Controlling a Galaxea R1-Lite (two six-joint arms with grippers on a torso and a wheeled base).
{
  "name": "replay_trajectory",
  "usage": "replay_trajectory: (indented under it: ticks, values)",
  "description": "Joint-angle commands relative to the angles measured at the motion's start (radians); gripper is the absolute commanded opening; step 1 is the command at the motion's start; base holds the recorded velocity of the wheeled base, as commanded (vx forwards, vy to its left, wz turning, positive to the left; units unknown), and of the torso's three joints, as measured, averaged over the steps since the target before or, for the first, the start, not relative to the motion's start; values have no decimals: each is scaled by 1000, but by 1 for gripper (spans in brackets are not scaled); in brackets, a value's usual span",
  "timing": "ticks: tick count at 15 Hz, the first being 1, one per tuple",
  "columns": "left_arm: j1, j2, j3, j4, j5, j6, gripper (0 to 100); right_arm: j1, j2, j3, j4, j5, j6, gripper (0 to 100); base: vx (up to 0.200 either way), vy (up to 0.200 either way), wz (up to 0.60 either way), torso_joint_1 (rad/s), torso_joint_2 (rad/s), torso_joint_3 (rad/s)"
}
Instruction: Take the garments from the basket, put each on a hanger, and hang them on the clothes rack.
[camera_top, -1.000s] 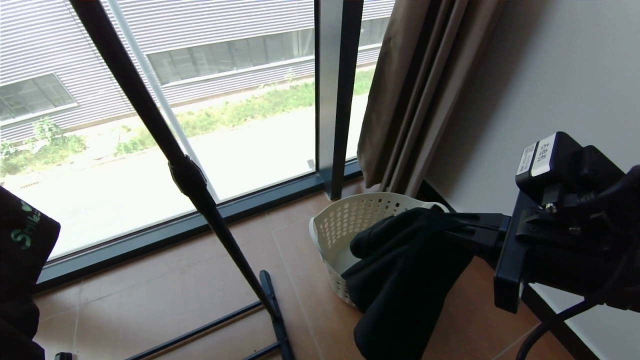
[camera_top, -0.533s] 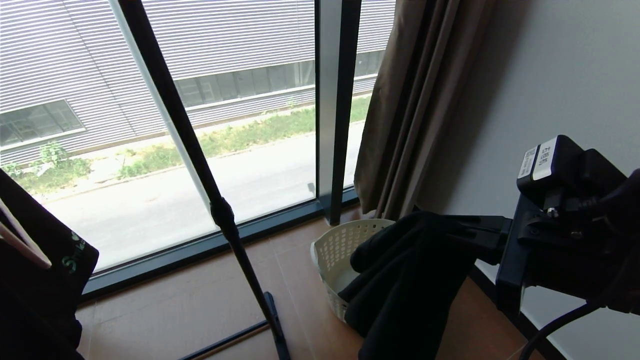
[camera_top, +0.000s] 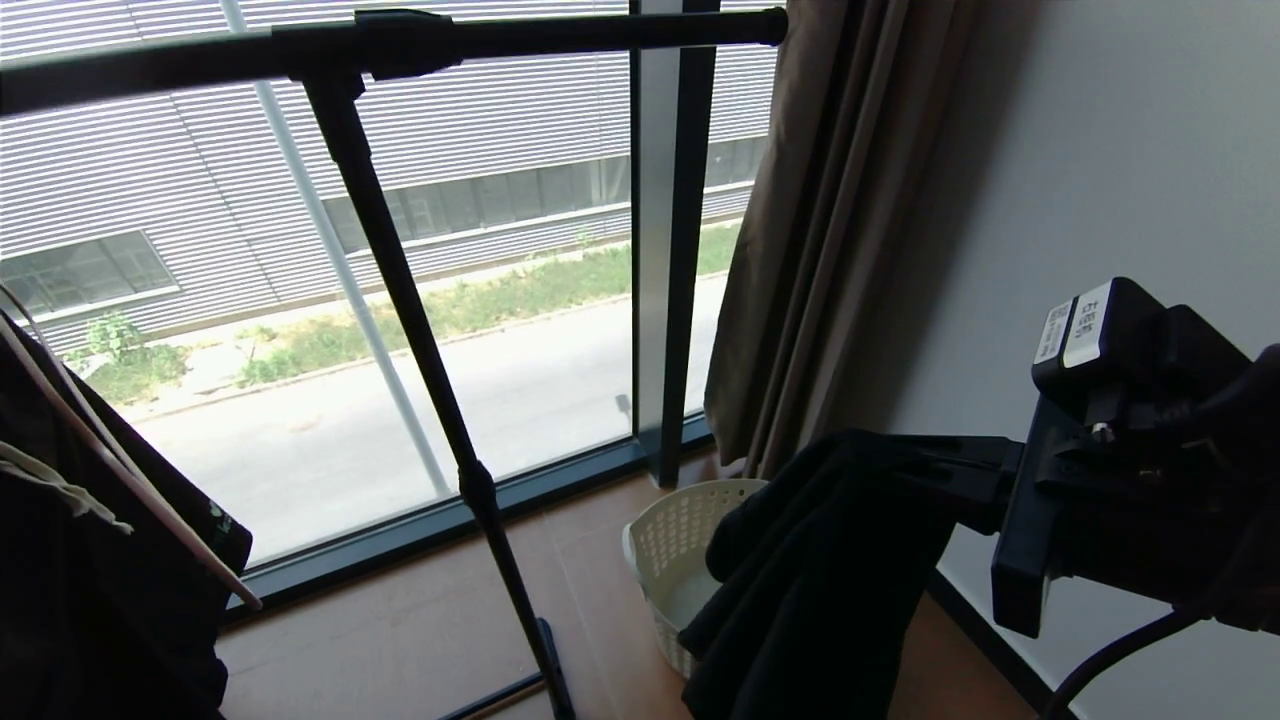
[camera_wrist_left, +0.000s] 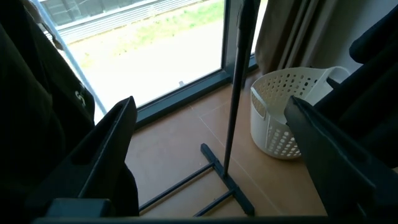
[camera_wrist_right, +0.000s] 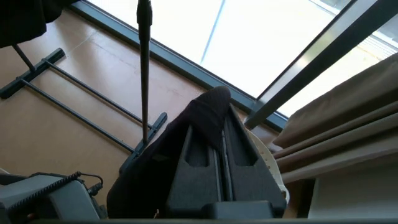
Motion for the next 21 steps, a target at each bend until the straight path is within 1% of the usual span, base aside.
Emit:
replay_trajectory:
  ticks: [1,10,21]
  values:
    - [0,1,0,-2,1,-2,100,0,2,1,-1,0,0,0,0,0,0,198,-535,-227]
    - [0,1,0,-1,3,-2,100,0,-15,11,-1,1,0,0,0,0,0,219,-568,-184]
    - [0,1,0,-2,4,-5,100,0,-15,21,-1,1,-2,0,0,0,0,169,-385,-182]
